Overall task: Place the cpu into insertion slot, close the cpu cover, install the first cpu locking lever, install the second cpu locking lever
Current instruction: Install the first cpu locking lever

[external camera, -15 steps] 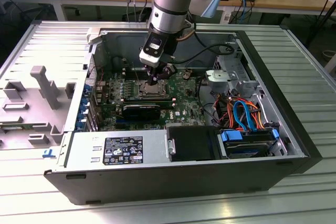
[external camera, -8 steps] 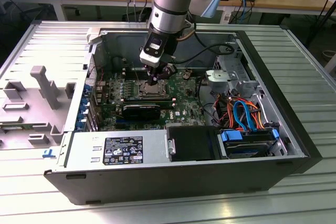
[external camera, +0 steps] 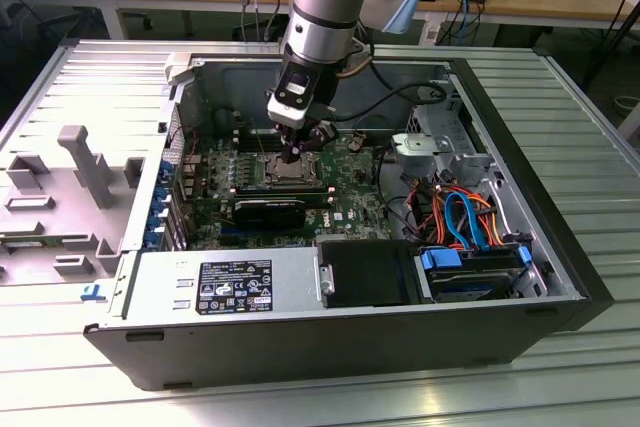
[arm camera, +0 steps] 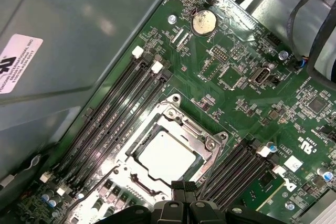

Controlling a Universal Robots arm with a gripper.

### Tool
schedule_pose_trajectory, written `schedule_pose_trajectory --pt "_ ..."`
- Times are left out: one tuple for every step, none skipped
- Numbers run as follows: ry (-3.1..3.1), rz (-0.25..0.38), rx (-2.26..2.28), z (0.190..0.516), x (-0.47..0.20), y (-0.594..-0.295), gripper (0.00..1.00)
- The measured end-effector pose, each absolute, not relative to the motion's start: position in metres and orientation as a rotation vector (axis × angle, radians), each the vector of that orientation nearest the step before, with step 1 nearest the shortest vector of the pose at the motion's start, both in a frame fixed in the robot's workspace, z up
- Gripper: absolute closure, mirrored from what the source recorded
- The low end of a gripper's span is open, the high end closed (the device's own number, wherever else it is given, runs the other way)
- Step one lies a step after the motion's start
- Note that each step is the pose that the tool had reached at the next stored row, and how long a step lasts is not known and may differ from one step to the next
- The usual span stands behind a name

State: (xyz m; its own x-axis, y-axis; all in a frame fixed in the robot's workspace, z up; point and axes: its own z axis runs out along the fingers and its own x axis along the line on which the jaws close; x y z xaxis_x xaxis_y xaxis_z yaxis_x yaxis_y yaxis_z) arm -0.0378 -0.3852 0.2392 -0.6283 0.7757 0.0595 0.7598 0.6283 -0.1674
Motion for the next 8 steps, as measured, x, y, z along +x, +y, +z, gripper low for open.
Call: schedule_pose_trajectory --pt "-2.721 0.191 -1.286 0.2392 -0.0377 -0.3852 0.89" --pt "-2.722 0.191 -1.284 0.2392 -0.0377 -0.3852 0.89" --pt "-2.724 0.191 -1.281 0.2392 -0.0378 -0.3852 0.89" --pt "-2.725 0.192 -1.278 0.2392 -0.0378 -0.3853 0.89" --pt "-2.726 0.192 -1.276 0.2392 -0.0378 -0.3852 0.89" --pt "-2.728 0.192 -1.274 0.2392 -0.0377 -0.3852 0.89" --pt "-2.729 0.192 -1.270 0.2392 -0.0378 -0.3852 0.89" --pt "-2.730 0.192 -1.268 0.2392 -0.0378 -0.3853 0.89"
